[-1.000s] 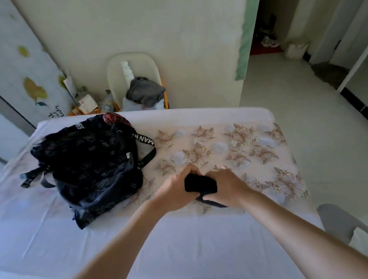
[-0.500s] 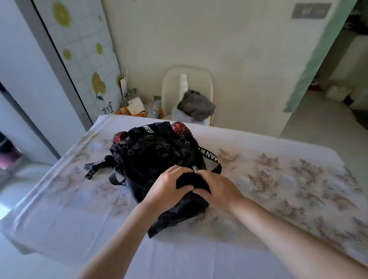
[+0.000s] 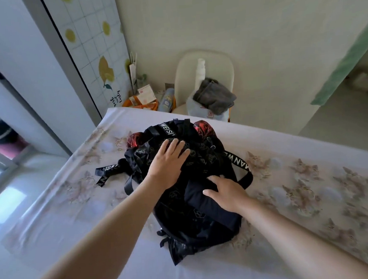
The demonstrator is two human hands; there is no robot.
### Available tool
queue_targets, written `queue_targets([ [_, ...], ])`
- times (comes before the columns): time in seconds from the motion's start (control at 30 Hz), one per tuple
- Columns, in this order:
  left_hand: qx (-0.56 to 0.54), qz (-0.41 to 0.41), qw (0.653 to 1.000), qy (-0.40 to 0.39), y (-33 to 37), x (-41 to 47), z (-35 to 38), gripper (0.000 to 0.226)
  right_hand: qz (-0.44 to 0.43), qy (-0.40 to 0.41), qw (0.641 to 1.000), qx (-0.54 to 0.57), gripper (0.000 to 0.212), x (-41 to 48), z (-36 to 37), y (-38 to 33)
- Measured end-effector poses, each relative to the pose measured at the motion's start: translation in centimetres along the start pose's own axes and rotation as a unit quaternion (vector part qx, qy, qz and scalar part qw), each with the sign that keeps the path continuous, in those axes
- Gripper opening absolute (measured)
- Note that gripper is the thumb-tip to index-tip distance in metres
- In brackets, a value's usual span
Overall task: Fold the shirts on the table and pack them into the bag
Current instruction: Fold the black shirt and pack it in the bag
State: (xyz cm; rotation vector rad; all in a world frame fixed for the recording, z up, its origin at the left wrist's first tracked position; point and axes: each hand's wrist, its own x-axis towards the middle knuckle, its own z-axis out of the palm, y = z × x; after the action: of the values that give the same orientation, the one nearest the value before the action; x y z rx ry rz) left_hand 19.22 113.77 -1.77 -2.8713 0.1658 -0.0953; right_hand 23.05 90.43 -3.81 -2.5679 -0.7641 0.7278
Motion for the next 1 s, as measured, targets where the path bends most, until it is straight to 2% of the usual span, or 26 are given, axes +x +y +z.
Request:
queue_targets([
  [0.07, 0.039, 0.010, 0.998, -0.046, -1.1, 1.6, 1.1, 0.065, -0.005, -0.006, 1.000, 0.023, 0.064, 1.1, 0.2, 0.5],
  [0.17, 0.007, -0.004, 0.997, -0.075, -2.4, 3.4, 1.3, 0.040, -0.004, -0.010, 0.998, 0.065, 0.063, 2.4, -0.2, 0.7],
  [0.23, -0.093, -0.079, 0.992, -0.017, -3.4, 5.0, 0.1, 0.031, -0.005, 0.012, 0.993, 0.119, 0.057, 3.3, -1.0, 0.0],
  [0.33, -0.219, -0.198, 0.951, 0.095, -6.2, 7.4, -2.7, 0.030, 0.008, 0.022, 0.980, 0.197, 0.047, 4.9, -1.9, -1.6],
  [0.43, -0.254, -0.219, 0.938, 0.085, -8.6, 9.0, -4.6, 0.030, 0.069, 0.003, 0.979, 0.194, 0.046, 6.4, -1.0, -2.5],
  [0.57, -0.237, -0.194, 0.951, 0.036, -9.8, 9.0, -4.4, 0.031, 0.220, 0.036, 0.966, 0.128, 0.041, 6.9, 0.8, -2.5],
  [0.67, -0.267, -0.157, 0.950, 0.034, -9.4, 8.9, -3.7, 0.028, 0.256, 0.142, 0.941, 0.171, 0.039, 7.0, 1.1, -2.5],
  [0.73, -0.283, -0.135, 0.948, 0.053, -9.0, 9.1, -3.1, 0.022, 0.220, 0.190, 0.928, 0.232, 0.039, 7.9, 0.8, -2.9],
  [0.8, -0.252, -0.098, 0.960, 0.067, -8.7, 9.1, -2.6, 0.021, 0.188, 0.163, 0.935, 0.252, 0.042, 9.3, 0.7, -3.1],
  [0.87, -0.192, -0.019, 0.979, 0.064, -7.9, 9.1, -2.8, 0.053, 0.172, 0.124, 0.970, 0.122, 0.051, 10.4, 1.3, -3.0],
  [0.9, -0.159, 0.027, 0.985, 0.060, -7.4, 9.0, -2.9, 0.064, 0.164, 0.138, 0.976, 0.028, 0.051, 10.3, 1.8, -3.0],
  [0.93, -0.128, 0.076, 0.988, 0.053, -6.8, 9.1, -2.8, 0.066, 0.138, 0.175, 0.974, -0.035, 0.047, 9.9, 2.4, -2.9],
  [1.0, -0.068, 0.143, 0.987, 0.007, -5.7, 9.2, -1.8, 0.056, 0.032, 0.245, 0.966, -0.080, 0.039, 8.5, 4.3, -2.4],
])
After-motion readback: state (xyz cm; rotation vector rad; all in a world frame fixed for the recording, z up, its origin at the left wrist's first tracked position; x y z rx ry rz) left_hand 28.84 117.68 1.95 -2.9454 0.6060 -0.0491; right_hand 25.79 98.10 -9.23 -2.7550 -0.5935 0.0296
